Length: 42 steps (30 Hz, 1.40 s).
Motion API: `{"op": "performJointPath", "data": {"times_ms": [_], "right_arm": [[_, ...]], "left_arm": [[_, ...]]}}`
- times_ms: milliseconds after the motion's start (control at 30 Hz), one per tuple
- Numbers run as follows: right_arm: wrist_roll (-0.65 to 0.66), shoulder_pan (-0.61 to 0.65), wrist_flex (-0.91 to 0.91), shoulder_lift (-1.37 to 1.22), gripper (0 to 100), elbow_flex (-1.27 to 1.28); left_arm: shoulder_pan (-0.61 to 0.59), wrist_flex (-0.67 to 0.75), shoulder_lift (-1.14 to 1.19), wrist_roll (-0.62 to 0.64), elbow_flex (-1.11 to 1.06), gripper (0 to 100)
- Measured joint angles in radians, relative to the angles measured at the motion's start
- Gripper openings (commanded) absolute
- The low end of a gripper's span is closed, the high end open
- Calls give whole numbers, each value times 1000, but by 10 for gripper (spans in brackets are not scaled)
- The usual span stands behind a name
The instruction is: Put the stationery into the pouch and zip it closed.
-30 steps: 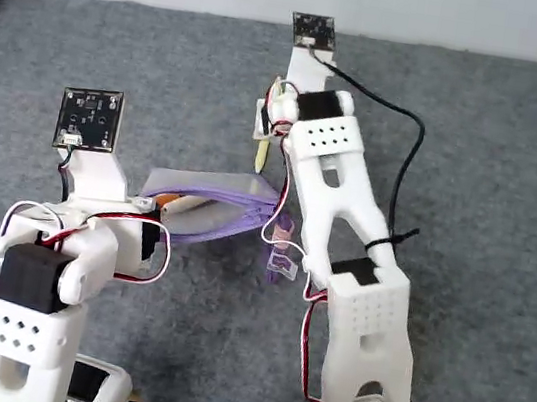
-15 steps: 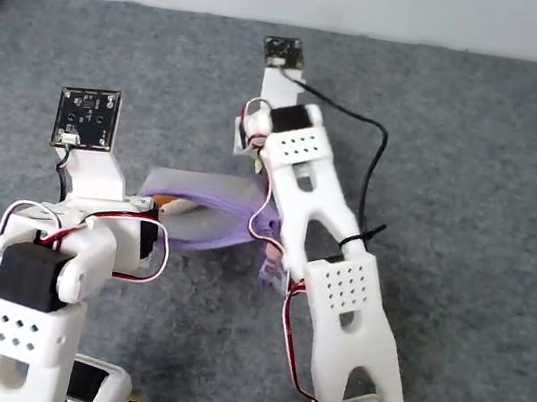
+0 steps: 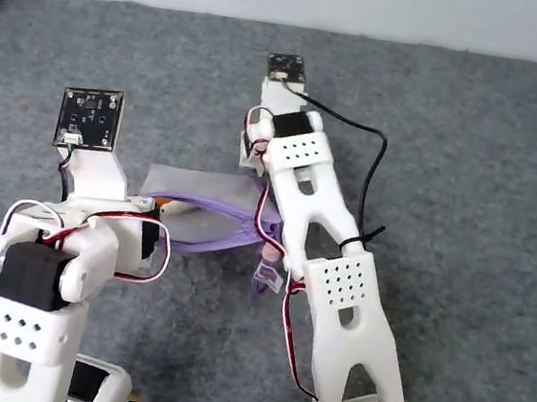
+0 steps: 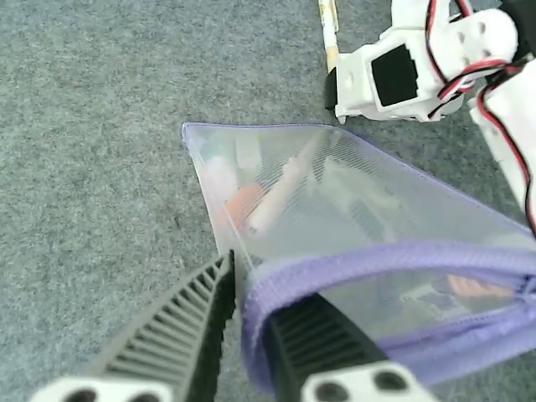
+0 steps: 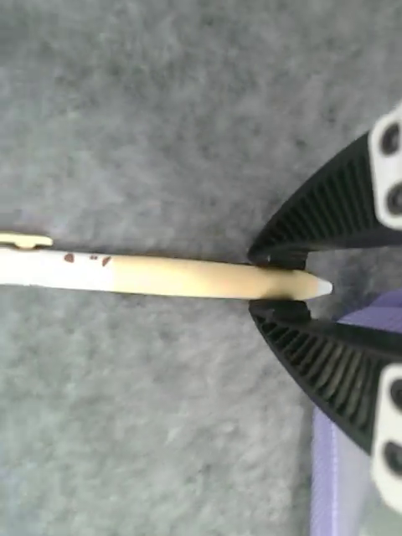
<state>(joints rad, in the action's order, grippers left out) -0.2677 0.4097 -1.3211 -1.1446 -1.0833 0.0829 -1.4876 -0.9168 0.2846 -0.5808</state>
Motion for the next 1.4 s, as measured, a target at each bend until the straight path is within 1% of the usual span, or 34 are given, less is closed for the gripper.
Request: {"op": "performJointPath", "data": {"times_ms": [133, 333, 467, 567, 733, 1033, 1167, 1233, 1400], "right_arm": [[0, -28, -129, -3, 8, -55], [3, -83, -407, -5, 8, -212], [18, -144, -430, -5, 8, -233], [54, -180, -431, 23, 8, -209], [69, -196, -433, 147, 8, -15], [71, -195, -433, 540, 8, 603], [80, -195, -433, 692, 15, 829], [115, -196, -427, 743, 54, 899], [152, -195, -425, 816, 266, 934]], "left_arm": [[0, 0, 0, 0, 0, 14], [0, 0, 0, 0, 0, 14], [0, 0, 0, 0, 0, 14], [0, 0, 0, 0, 0, 14], [0, 0, 0, 0, 0, 14], [0, 0, 0, 0, 0, 14], [0, 0, 0, 0, 0, 14], [0, 0, 0, 0, 0, 14], [0, 0, 0, 0, 0, 14]]}}
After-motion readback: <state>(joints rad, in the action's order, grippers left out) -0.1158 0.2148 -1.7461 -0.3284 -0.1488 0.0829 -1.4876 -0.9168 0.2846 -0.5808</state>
